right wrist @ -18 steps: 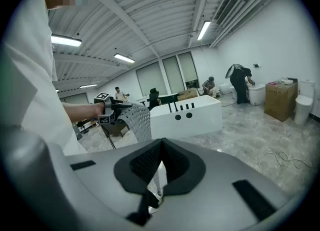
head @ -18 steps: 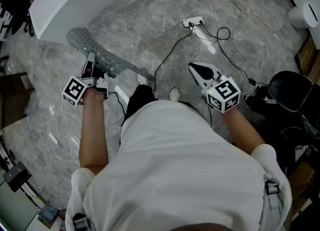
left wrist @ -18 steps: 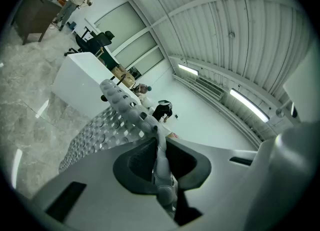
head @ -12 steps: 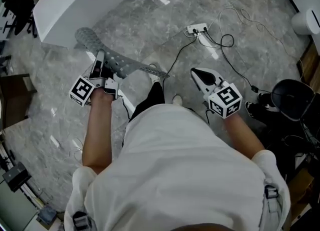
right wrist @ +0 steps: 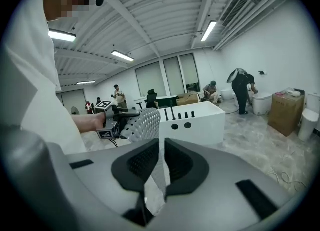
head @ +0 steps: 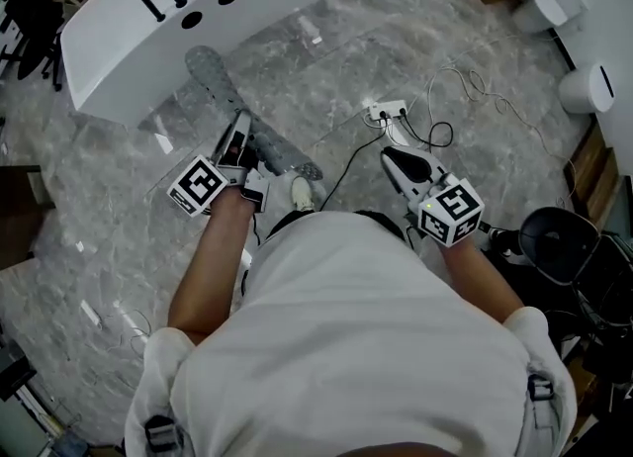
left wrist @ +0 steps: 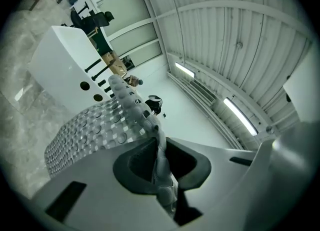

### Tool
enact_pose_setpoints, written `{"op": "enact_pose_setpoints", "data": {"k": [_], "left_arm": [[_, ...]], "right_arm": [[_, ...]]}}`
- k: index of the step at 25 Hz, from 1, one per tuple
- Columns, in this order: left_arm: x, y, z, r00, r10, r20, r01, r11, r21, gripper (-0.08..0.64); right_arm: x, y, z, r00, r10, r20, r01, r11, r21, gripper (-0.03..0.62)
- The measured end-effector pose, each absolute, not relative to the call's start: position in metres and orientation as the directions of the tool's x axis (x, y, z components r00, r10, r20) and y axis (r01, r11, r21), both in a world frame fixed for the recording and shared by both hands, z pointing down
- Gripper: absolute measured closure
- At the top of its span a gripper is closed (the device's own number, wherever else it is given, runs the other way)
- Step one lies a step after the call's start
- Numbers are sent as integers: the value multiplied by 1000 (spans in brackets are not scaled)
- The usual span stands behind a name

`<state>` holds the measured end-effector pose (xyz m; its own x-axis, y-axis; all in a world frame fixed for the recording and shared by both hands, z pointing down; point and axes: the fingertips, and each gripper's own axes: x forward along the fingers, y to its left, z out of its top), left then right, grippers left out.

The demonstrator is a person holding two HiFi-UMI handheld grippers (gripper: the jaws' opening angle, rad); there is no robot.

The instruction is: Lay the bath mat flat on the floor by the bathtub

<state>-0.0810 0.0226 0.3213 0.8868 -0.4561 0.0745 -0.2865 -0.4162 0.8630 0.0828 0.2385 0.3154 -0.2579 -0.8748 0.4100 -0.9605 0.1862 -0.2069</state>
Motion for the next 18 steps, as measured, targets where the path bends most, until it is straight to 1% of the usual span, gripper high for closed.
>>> {"op": "enact_pose_setpoints", "data": {"k": [1, 4, 7, 12, 15, 18], "left_arm": [[-77, 12, 323, 891, -447, 73, -284, -425, 860, 506], [-67, -15, 329, 891, -446, 81, -291, -426, 857, 505], [-62, -40, 335, 882, -459, 108, -321, -417, 850, 505], [-41, -107, 343, 873, -468, 140, -355, -411, 840, 505], [-20, -138, 357, 861, -479, 172, -386, -393, 835, 506], [16, -165, 370, 851, -486, 199, -409, -377, 831, 506]], "right_arm": [[83, 224, 315, -258, -874, 411, -961, 188, -204, 537], [78, 194, 316, -277, -857, 434, -957, 207, -203, 512], [72, 174, 317, -312, -826, 468, -948, 243, -203, 511], [87, 116, 323, -329, -806, 491, -941, 240, -238, 511], [108, 86, 336, -353, -793, 497, -932, 249, -264, 511], [138, 56, 347, -379, -791, 481, -919, 261, -294, 511]]}}
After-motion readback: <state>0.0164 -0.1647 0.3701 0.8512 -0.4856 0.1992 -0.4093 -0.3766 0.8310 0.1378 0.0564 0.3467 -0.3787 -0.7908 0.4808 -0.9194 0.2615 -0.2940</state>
